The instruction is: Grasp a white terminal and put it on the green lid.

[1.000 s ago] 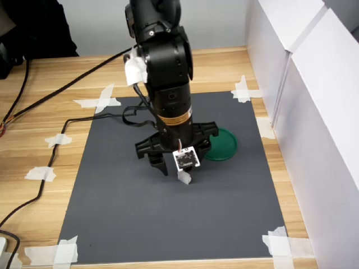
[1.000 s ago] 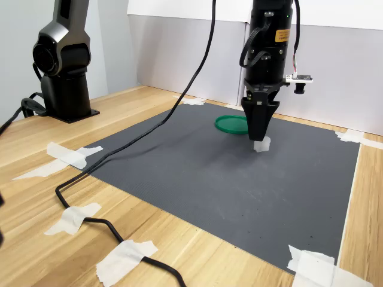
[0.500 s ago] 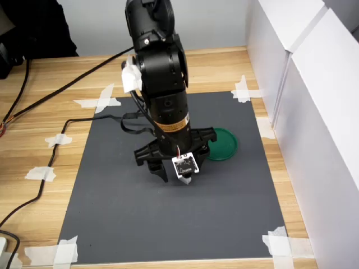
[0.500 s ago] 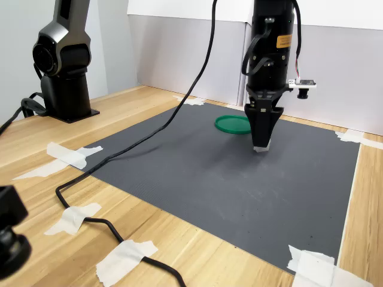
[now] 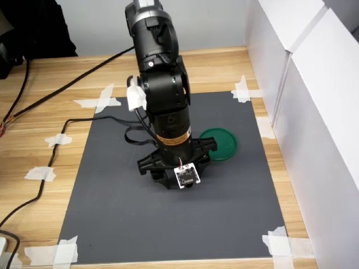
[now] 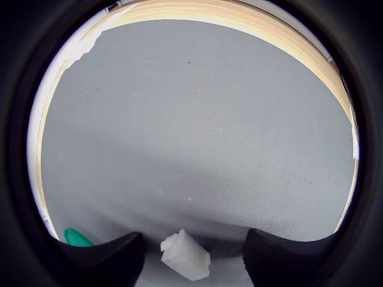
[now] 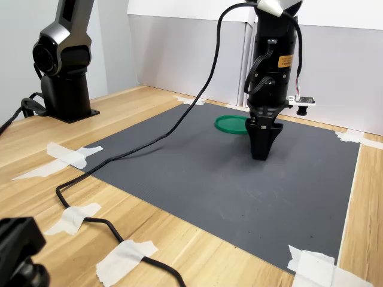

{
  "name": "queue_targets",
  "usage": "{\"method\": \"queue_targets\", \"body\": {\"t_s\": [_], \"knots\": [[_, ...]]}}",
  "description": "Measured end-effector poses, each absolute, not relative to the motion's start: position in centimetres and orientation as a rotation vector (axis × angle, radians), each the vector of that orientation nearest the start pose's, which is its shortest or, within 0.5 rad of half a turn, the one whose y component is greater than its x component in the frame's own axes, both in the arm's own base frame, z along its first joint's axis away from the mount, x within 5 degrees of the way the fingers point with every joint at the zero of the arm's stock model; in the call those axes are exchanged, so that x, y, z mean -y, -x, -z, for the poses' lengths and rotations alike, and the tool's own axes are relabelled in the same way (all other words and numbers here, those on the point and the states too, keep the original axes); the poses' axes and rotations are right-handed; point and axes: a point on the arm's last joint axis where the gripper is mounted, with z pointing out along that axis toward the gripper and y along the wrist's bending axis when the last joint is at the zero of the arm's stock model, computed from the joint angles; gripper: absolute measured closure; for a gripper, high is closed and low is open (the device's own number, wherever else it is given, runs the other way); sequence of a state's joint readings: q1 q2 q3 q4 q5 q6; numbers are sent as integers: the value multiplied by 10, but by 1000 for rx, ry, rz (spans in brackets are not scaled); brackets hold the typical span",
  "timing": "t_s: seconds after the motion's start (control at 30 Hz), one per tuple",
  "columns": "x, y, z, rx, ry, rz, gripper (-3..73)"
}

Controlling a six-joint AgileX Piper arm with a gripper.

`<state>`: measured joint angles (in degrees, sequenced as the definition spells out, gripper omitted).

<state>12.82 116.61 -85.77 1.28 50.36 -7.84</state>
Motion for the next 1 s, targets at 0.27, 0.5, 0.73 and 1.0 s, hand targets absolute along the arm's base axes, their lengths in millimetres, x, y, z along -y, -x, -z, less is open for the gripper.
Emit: {"method": "queue_targets", "body": {"t_s": [0.27,0.5,0.73,1.0], "knots": [[-96,-407,-181,-2845,533,-59,133],[-96,-407,-180,-2846,536,-65,435],[-98,-405,-184,-2849,542,-104,473],[-107,-389,-213,-2839,658,-197,475]]}}
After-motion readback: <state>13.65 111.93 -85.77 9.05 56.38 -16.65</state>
